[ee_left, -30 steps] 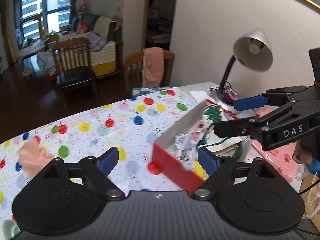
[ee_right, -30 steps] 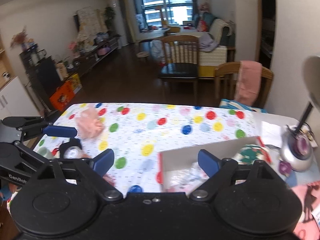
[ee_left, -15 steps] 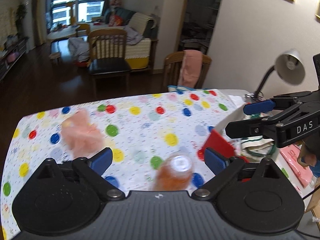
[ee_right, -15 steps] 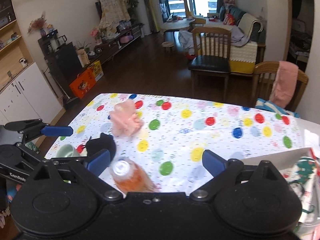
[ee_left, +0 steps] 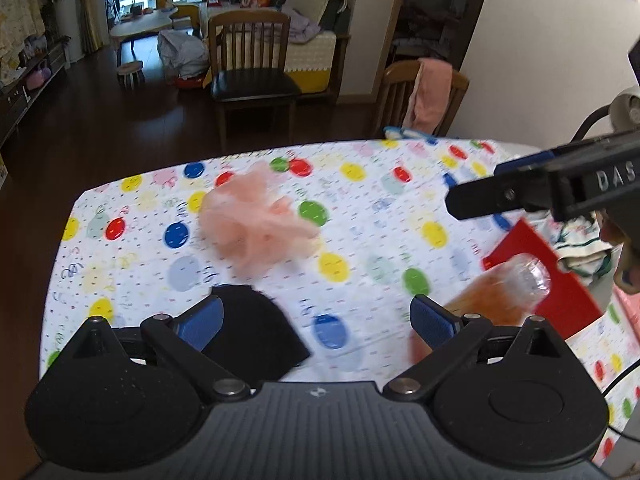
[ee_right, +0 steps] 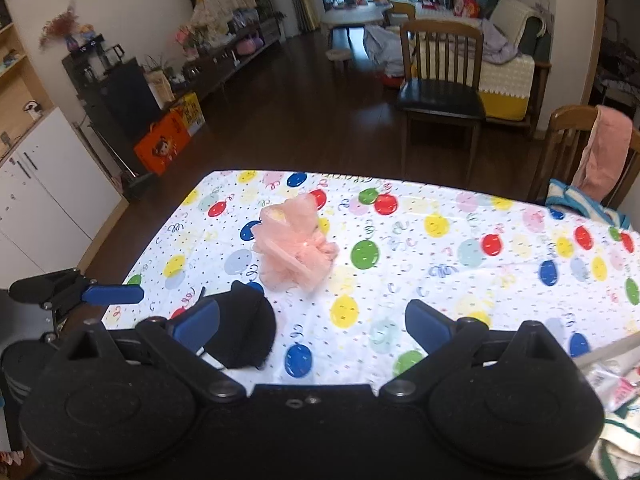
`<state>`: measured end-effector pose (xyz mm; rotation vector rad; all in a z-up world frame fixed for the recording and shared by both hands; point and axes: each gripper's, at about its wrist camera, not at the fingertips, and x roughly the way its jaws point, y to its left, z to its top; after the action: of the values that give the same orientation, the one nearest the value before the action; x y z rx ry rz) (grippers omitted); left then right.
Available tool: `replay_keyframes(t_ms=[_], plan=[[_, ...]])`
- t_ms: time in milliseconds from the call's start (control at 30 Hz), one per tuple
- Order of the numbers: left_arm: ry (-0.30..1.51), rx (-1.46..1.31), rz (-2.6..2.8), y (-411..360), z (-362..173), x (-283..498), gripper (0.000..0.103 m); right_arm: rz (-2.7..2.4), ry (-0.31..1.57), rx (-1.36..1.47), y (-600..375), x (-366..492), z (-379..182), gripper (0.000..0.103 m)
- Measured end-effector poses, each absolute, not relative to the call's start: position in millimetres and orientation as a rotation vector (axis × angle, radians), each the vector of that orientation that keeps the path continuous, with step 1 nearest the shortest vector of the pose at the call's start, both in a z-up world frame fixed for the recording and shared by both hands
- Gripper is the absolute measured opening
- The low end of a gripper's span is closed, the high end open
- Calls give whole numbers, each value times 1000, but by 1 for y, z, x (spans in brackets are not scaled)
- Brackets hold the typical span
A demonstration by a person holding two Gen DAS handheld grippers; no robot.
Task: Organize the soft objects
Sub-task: 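Move the right tool to the pink mesh puff while the left tool reaches the black cloth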
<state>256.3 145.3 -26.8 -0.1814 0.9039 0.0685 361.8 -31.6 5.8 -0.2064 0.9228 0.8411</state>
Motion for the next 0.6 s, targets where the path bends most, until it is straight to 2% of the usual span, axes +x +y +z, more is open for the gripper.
replay_keyframes(t_ms=[600], plan=[[1135,-173,-51,224,-96,317,100,714,1067,-202,100,406,-60,100]])
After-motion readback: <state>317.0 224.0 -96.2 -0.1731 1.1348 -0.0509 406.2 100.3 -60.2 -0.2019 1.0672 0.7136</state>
